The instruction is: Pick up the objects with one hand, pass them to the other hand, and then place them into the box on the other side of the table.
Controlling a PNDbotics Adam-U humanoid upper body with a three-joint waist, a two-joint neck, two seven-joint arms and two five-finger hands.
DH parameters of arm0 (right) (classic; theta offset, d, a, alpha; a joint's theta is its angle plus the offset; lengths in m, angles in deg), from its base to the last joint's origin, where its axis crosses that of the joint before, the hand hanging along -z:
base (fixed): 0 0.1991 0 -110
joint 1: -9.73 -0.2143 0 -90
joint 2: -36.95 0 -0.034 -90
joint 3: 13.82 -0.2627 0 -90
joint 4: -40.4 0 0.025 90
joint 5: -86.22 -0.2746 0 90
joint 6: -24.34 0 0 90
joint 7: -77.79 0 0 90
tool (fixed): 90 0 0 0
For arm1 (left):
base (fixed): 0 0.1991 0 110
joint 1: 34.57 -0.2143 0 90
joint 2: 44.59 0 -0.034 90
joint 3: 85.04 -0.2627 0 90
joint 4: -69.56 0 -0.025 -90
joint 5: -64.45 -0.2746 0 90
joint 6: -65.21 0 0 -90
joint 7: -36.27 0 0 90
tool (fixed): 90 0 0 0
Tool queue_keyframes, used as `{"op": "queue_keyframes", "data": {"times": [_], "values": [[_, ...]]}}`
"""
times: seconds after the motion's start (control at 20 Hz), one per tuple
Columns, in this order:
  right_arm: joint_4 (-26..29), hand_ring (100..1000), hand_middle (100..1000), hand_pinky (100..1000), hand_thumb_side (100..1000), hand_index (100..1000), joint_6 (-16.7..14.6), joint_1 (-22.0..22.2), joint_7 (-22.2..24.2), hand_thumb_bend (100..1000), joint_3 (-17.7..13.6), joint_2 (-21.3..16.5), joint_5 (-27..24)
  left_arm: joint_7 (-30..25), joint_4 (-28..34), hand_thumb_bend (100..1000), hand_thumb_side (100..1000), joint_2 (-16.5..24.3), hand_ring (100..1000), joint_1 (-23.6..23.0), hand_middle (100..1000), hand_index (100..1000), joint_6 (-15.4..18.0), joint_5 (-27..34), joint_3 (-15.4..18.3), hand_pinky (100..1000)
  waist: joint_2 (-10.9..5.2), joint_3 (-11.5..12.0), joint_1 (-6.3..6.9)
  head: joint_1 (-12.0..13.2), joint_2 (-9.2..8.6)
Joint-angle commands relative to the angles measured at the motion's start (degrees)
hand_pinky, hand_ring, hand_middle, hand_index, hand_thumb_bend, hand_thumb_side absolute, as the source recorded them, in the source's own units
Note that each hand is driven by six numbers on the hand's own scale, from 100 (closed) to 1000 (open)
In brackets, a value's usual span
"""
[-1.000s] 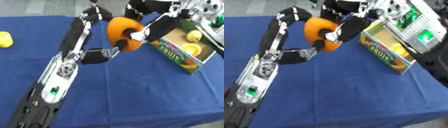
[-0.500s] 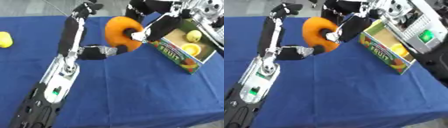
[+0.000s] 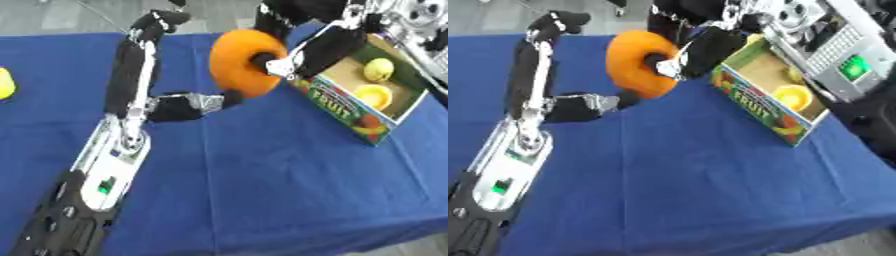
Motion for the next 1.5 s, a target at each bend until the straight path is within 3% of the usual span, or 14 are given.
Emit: {"op": "queue_keyframes", "data": {"times": [0.05, 0.65, 1.1, 1.15, 1.5], "values": [[0.53, 594, 367, 608, 100, 485, 0.07, 0.34, -1.91, 157, -2.62, -3.84, 0.2, -2.13, 1.23, 830, 602, 3.58, 701, -0.12, 680, 798, 0.49, 1.34, 0.77, 807, -0.76, -0.03, 0.0, -0.63, -0.43], [0.53, 628, 390, 597, 100, 500, -0.48, 12.06, -13.64, 100, -12.38, -13.57, -12.4, -3.48, 11.54, 768, 585, 15.74, 671, -5.44, 649, 749, -1.82, 8.56, 5.7, 786, -0.81, 0.53, 0.68, -3.08, -0.61], [0.53, 648, 399, 594, 100, 507, -1.62, 20.3, -23.89, 100, -17.84, -18.07, -20.79, 4.39, 17.63, 675, 581, 20.65, 653, -10.73, 644, 741, -4.62, 17.58, 12.08, 778, -0.15, 0.82, 0.84, -5.37, -1.57], [0.53, 663, 401, 626, 100, 509, -2.06, 21.01, -25.01, 100, -18.25, -18.41, -21.45, 5.29, 18.12, 676, 583, 21.01, 648, -11.26, 640, 736, -4.74, 18.5, 12.65, 776, -0.07, 0.86, 0.86, -5.6, -1.74], [-0.95, 686, 409, 640, 100, 514, -4.25, 25.81, -32.27, 100, -20.37, -19.72, -23.77, 11.62, 20.65, 661, 575, 22.82, 631, -15.27, 624, 723, -5.18, 23.25, 15.94, 767, 0.8, 1.26, 1.14, -6.29, -3.95]]}}
